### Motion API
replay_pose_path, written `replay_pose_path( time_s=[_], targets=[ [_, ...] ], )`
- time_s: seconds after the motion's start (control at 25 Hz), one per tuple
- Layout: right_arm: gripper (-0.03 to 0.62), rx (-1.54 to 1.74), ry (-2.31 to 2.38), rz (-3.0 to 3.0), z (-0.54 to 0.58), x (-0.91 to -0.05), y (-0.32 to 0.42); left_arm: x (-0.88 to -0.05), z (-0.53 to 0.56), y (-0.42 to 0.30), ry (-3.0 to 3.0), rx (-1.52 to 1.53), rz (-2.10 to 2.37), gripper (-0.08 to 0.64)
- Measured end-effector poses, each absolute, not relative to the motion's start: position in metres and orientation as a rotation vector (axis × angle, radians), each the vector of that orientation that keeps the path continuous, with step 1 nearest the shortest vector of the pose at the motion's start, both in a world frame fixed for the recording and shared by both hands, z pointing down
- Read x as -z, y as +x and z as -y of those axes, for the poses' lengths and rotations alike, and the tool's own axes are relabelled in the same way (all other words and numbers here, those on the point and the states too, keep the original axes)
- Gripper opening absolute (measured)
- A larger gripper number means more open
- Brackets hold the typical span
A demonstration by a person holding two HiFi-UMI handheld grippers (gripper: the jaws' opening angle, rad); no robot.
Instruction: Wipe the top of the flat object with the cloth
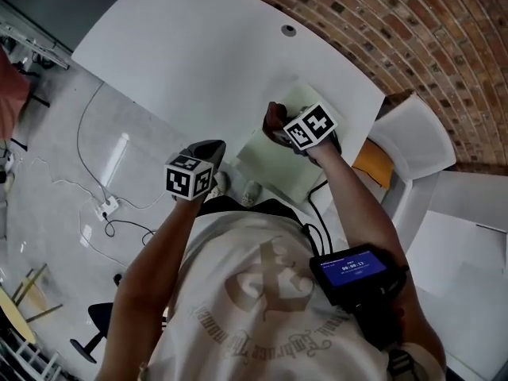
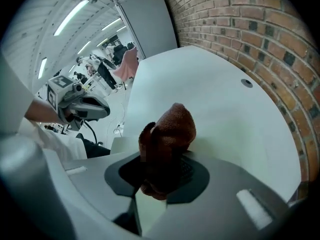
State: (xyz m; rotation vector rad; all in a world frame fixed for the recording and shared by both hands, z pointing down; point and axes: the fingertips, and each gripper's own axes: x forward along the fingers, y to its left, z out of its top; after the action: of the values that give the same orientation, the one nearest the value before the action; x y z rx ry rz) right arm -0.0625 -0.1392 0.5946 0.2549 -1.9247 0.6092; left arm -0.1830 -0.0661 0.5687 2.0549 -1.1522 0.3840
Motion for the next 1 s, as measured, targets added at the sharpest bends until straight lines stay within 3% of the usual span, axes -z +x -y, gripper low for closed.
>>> replay_pose_path(
  time_s=[0.72,1.0],
  targets=[
    [0.1,-0.862,0.741,1.73,0.09,-0.604,0.121,-0.575,0.084,-0.144,2.245,-0.492,0.82,0.002],
    [0.1,-0.871,0.711,1.856,0.103,-0.576,0.075,-0.58,0.08,-0.146,2.236,-0.485,0.806,0.002]
  ],
)
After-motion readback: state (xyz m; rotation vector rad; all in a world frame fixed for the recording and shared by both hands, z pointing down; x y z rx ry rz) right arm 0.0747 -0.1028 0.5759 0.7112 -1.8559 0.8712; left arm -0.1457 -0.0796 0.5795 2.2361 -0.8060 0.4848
